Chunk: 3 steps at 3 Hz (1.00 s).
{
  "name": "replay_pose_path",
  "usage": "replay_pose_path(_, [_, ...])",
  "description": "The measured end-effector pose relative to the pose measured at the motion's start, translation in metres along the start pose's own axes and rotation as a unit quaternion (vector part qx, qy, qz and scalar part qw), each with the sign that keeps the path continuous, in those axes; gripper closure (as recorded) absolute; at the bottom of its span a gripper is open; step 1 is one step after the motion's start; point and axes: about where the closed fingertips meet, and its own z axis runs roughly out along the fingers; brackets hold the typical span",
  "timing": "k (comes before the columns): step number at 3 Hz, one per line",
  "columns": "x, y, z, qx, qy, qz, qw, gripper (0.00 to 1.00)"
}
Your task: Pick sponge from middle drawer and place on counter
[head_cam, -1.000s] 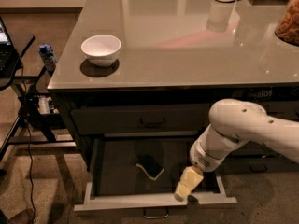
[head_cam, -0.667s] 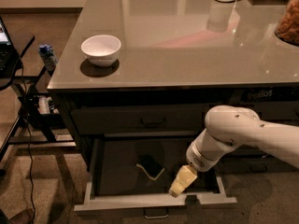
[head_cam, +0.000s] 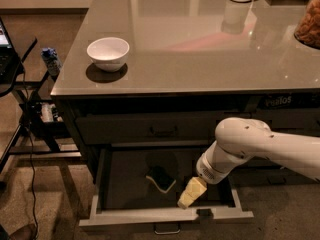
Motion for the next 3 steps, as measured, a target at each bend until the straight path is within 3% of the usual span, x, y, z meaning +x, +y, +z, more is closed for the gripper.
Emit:
replay_pose_path(1, [-0.004,0.007,0.034,-0.010,-0.004,-0.004,0.9999,0.00])
replay_pose_path(2, [-0.048,0.019,0.105,-0.022,-0.024,-0.031,0.9990,0.00])
replay_pose_path(3, [-0.048,0.019,0.108,-0.023,-0.025,-0.031,0.9989,0.00])
